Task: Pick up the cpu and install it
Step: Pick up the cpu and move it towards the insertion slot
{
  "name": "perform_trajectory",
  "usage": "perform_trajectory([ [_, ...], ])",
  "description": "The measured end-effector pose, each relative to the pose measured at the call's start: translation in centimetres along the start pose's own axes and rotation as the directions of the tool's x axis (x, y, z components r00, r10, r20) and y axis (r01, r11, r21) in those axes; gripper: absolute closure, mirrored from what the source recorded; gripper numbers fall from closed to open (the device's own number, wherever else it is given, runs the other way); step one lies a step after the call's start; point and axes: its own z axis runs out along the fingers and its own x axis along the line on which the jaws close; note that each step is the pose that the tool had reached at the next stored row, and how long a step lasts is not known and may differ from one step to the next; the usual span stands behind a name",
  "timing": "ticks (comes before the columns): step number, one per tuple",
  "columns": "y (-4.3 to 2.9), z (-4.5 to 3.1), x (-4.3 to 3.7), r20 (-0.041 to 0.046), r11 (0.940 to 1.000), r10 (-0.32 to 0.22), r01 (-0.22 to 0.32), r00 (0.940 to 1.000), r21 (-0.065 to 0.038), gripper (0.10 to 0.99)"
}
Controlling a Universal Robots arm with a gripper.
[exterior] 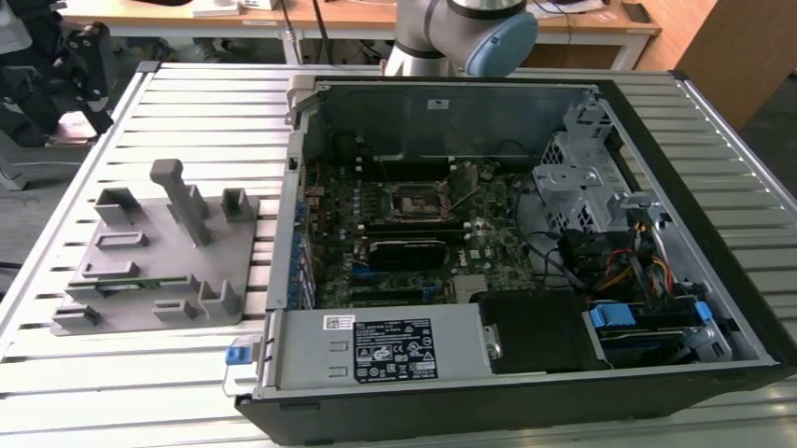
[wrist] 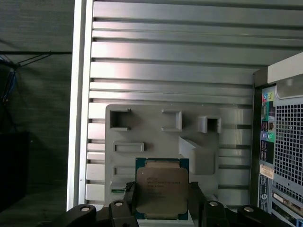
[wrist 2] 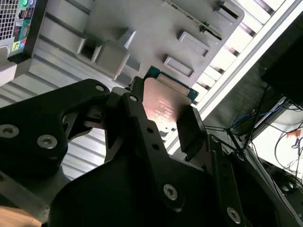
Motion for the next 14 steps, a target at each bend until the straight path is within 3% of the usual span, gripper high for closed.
perform_trajectory([
  [14,-0.04,0.02,-2.07,0.0001,1.0,0.0,0.0,1.0,0.0,0.561],
])
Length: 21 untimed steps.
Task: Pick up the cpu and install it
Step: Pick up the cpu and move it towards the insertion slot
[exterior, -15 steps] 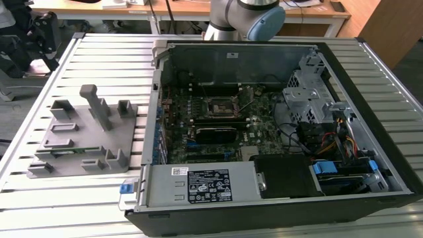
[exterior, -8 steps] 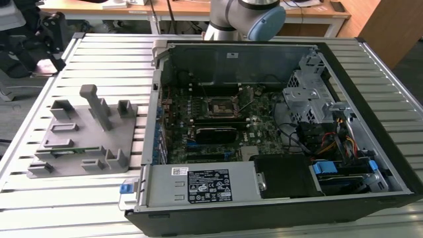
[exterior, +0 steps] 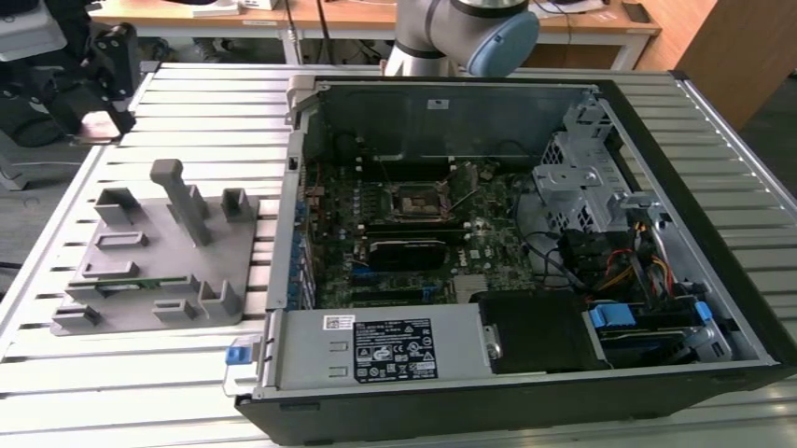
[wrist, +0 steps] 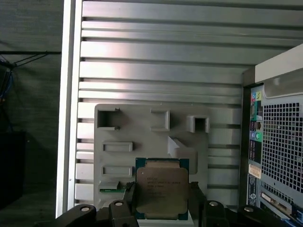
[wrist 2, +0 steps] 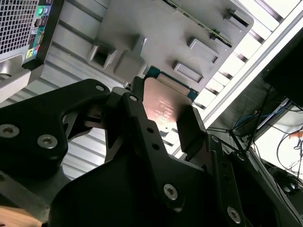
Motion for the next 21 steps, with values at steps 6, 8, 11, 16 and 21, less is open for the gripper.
perform_trajectory([
  [6,-0.01,0.0,-0.79,-0.0001,1.0,0.0,0.0,1.0,0.0,0.561],
  [8,-0.02,0.0,-1.14,-0.0001,1.0,0.0,0.0,1.0,0.0,0.561],
  [11,-0.03,0.0,-1.59,-0.0001,1.0,0.0,0.0,1.0,-0.001,0.561],
  [16,-0.04,0.01,-2.2,-0.0001,1.0,0.0,0.0,1.0,-0.001,0.561],
  [21,-0.06,0.02,-2.82,0.0,1.0,0.0,0.0,1.0,-0.001,0.561],
])
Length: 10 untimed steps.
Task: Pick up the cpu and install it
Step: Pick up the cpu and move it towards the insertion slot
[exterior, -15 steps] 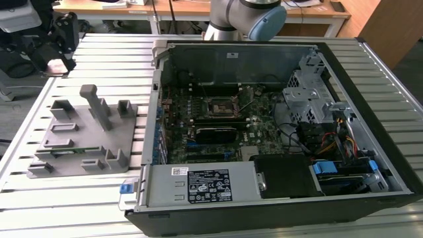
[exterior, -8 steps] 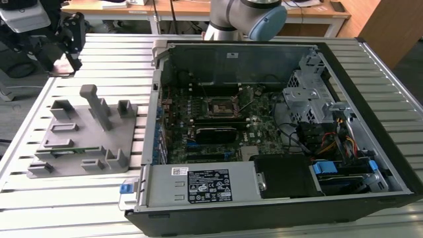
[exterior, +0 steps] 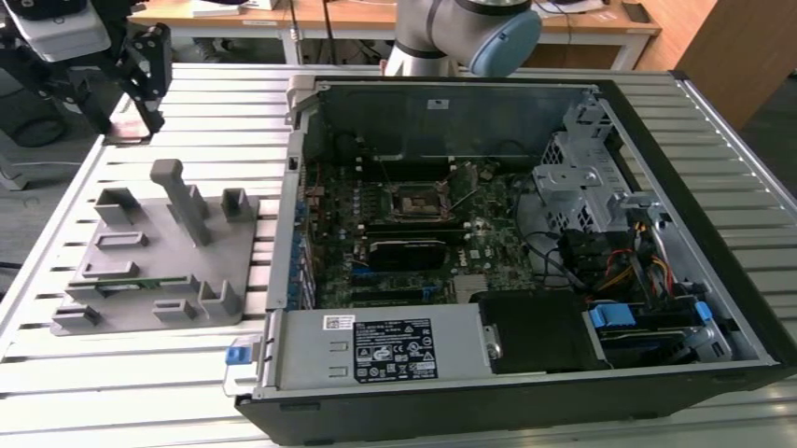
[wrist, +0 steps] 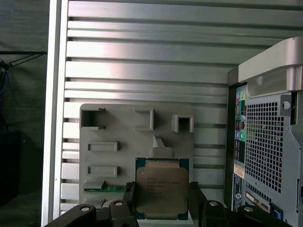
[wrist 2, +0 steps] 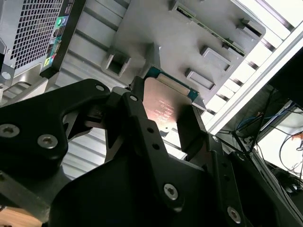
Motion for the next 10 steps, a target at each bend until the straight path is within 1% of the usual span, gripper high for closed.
perform_trajectory([
  [10,-0.03,0.01,-1.33,0.0,1.0,0.0,0.0,1.0,0.0,0.561],
])
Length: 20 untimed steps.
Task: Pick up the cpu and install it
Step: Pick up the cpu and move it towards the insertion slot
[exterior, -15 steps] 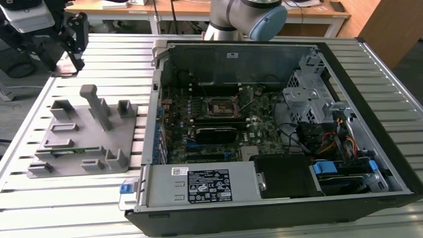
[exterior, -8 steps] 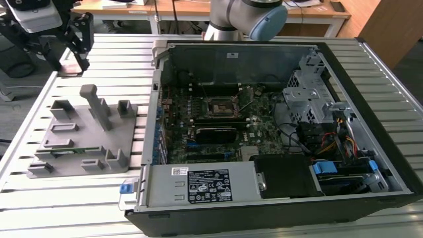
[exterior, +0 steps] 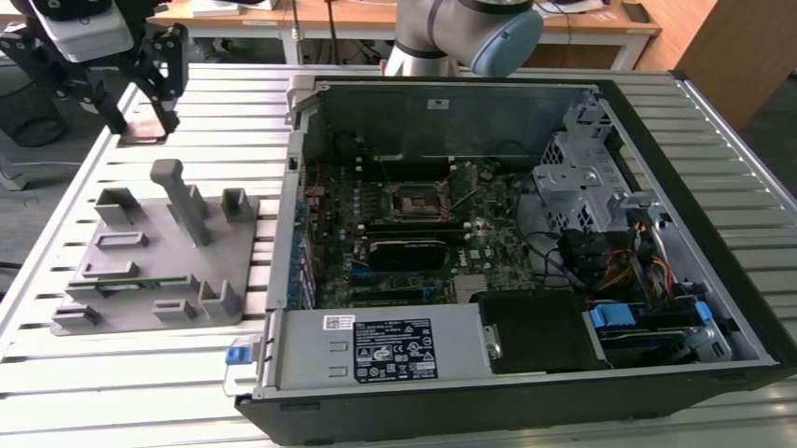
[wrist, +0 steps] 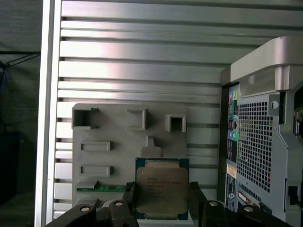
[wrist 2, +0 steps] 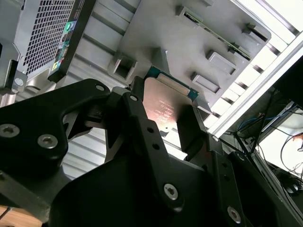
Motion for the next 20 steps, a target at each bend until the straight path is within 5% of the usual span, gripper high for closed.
perform_trajectory([
  [20,-0.07,0.02,-3.04,0.0,1.0,0.0,0.0,1.0,0.0,0.561],
])
